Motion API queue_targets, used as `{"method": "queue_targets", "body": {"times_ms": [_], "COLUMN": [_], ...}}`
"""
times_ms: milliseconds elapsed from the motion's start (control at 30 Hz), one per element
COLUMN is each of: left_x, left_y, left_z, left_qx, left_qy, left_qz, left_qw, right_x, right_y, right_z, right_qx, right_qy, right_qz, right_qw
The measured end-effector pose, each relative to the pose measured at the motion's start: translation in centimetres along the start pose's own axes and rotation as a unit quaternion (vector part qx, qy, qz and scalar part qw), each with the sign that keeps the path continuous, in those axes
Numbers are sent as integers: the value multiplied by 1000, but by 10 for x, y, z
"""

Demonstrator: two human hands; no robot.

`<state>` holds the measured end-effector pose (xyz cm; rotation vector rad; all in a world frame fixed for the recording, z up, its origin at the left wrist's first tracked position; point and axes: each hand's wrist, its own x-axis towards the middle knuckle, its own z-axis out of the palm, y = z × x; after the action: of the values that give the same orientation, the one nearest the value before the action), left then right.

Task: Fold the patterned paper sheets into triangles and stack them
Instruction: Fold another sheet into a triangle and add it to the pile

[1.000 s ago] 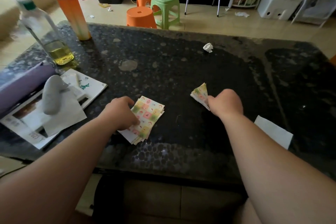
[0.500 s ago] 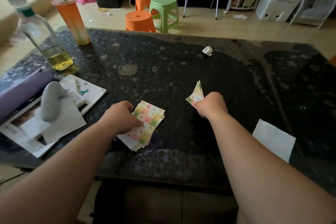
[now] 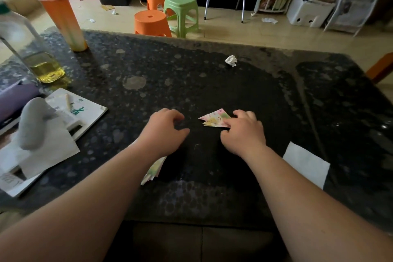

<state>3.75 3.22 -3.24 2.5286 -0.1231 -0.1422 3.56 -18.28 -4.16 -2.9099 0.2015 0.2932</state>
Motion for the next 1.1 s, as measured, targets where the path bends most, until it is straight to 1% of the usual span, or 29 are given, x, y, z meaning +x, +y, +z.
{"method": "queue_targets", "body": {"times_ms": [100,200,367,500,600,667,733,800,933,1033,1100], "left_x": [0,-2,0,0,-1,1,2,2,0,-2,-4], "left_y": [16,35,46,50,53,54,53,50,49,49,48], "left_z": [18,37,64,75,78,77,76,71,64,64,65], "left_qx": [53,96,164,186,199,207,208,216,241,212,196], "left_qy": [-69,-125,-182,-184,-188,-186,-179,-177,-195,-197,-177], "left_qz": [82,132,128,114,115,116,106,85,61,51,54], "left_qw": [993,979,961,958,955,953,956,956,949,956,963], "right_x": [-1,2,3,-2,-6,-7,-7,-9,-14,-18,-19], "right_y": [8,20,27,23,16,15,19,28,47,46,44], "right_z": [-12,-13,-9,-8,-1,2,0,-4,-13,-13,-12], "right_qx": [-3,-11,-18,-29,-23,-24,-39,-61,-96,-87,-70], "right_qy": [-51,-55,-51,-66,-71,-76,-74,-72,-99,-121,-124], "right_qz": [-9,-34,-53,-51,-79,-83,-71,-41,14,27,33], "right_qw": [999,998,997,996,994,993,994,995,990,988,989]}}
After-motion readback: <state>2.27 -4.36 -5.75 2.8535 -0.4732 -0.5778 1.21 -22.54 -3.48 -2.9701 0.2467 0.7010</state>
